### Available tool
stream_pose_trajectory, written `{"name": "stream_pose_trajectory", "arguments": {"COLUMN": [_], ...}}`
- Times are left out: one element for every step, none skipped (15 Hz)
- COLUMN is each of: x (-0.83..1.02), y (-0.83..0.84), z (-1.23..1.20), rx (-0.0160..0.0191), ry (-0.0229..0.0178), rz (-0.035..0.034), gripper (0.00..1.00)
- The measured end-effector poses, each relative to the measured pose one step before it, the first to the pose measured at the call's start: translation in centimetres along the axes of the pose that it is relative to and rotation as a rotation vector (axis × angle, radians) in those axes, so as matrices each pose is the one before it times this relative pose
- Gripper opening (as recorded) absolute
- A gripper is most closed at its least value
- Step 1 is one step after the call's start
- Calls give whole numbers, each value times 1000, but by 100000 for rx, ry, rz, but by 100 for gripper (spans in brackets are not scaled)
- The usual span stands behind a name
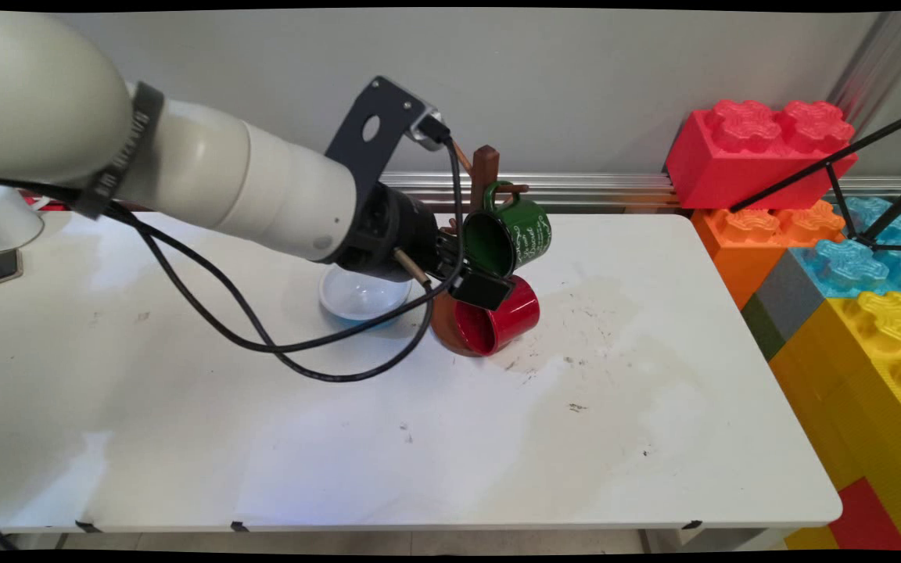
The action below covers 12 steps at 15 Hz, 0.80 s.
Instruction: Pick up the green mug from the rack
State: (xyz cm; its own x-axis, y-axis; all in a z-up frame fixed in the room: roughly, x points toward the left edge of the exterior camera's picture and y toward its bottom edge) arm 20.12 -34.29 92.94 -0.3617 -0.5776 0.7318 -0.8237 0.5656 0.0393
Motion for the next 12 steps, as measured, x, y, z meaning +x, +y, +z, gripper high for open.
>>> {"name": "stream_pose_trajectory", "arguments": {"x": [-152,-83,-59,-58,-50,-58,-36,-26,-19,-12,0,18], "y": [49,58,46,54,54,73,41,38,21,14,17,25], "z": [483,415,265,374,357,455,307,339,319,262,298,287], "rx": [199,44,12,96,88,155,128,123,141,78,35,-81], "ry": [297,392,221,508,479,666,564,670,693,575,657,681], "rz": [-460,-482,-312,-579,-625,-1064,-824,-938,-914,-827,-927,-881], "gripper": [100,100,100,100,100,100,100,100,100,100,100,100]}}
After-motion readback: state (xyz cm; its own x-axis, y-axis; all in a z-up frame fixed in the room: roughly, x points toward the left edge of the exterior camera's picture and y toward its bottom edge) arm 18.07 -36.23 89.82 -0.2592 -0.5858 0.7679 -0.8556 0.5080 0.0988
